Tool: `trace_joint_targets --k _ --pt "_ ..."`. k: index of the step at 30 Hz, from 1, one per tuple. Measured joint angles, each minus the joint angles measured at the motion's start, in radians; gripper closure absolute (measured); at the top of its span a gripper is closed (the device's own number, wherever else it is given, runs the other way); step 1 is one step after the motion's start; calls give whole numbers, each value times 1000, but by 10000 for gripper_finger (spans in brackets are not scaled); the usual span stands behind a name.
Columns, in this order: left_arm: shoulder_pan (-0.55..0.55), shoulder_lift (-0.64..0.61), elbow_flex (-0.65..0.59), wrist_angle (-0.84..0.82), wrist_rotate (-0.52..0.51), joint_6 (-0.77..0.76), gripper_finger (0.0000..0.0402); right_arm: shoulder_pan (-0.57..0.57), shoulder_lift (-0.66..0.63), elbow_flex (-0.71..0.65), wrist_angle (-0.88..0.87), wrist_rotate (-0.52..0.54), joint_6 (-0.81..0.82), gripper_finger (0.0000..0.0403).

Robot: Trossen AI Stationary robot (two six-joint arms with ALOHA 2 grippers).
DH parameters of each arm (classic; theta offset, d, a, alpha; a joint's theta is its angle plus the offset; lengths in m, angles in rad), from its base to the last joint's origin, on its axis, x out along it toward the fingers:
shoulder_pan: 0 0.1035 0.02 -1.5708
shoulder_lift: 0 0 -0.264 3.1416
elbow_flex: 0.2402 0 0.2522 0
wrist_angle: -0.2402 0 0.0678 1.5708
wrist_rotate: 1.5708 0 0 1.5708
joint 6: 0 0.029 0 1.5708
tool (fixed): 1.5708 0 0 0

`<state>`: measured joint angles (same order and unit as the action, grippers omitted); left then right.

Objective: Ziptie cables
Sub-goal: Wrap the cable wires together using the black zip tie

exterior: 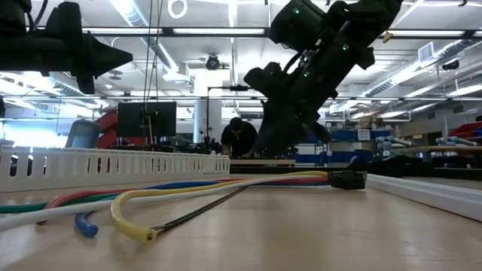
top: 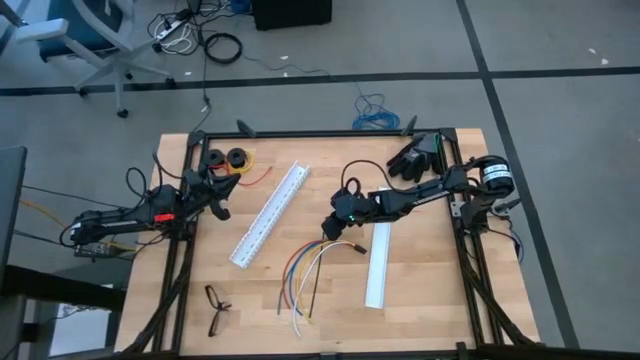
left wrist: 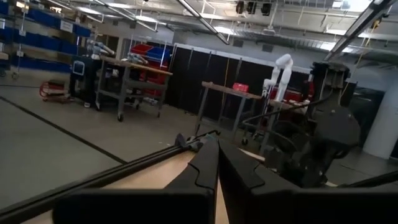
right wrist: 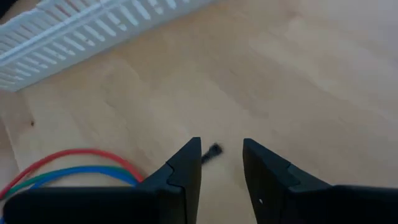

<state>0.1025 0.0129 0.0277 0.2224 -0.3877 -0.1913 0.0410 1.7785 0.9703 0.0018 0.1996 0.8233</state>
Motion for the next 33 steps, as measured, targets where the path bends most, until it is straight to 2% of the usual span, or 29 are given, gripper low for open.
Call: trace_joint_targets --k 5,9,15,21,26,33 --pt "0 0 0 21 0 0 381 13 52 23 -22 -37 61 305" --pt "0 0 0 19 0 0 381 28 136 110 -45 -40 42 311" --pt "0 0 0 3 23 -29 381 30 253 297 -290 -17 19 322" --pt "0 0 0 -38 80 -28 381 29 325 434 -420 3 -47 346" --pt "0 1 0 -43 83 -27 381 27 326 445 -433 28 -136 396" --pt "0 1 0 -108 127 -79 381 27 325 443 -383 84 -195 402"
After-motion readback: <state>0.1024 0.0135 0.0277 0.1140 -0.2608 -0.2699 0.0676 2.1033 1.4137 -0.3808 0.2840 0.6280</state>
